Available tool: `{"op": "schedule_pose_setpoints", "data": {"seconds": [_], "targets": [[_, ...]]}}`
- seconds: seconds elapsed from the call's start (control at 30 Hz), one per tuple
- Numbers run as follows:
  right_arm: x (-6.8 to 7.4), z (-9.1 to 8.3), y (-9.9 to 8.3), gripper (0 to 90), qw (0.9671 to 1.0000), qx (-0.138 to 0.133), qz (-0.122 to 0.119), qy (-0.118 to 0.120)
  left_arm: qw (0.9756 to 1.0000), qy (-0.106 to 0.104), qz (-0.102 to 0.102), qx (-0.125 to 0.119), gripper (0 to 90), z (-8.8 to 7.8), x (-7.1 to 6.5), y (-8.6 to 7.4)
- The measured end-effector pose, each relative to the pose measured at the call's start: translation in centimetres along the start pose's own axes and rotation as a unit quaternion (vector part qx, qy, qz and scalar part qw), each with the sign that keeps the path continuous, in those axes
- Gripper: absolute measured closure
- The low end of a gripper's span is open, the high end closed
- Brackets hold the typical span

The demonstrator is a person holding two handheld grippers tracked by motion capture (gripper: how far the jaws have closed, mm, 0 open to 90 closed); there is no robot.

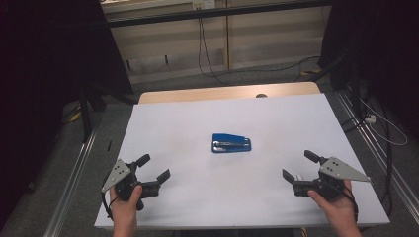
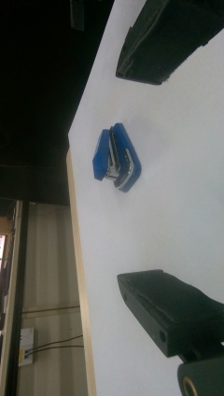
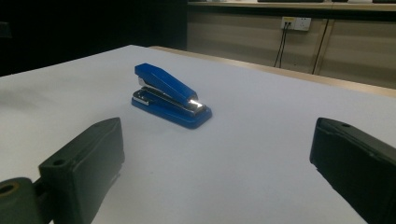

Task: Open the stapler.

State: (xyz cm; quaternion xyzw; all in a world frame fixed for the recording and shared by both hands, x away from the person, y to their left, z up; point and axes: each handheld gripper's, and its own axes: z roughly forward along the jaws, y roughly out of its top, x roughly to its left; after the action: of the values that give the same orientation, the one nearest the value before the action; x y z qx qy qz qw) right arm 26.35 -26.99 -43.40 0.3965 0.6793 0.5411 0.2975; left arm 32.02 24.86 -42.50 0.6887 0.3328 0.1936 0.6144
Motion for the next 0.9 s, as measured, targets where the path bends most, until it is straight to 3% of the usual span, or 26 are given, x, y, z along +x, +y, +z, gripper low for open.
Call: {"op": "schedule_pose_setpoints", "data": {"seconds": [0.4,0.9], "targets": [[0.8,1.5,0.8,3.7,0.9998,0.02,-0.007,0.001,0.9999,-0.007,-0.001,0.01,3.5,1.7,-0.4,0.5],[2.0,4.0,1.7,5.5,0.9991,0.03,-0.014,0.027,0.9995,-0.022,0.007,0.021,3.4,3.5,-1.0,1.2]]}}
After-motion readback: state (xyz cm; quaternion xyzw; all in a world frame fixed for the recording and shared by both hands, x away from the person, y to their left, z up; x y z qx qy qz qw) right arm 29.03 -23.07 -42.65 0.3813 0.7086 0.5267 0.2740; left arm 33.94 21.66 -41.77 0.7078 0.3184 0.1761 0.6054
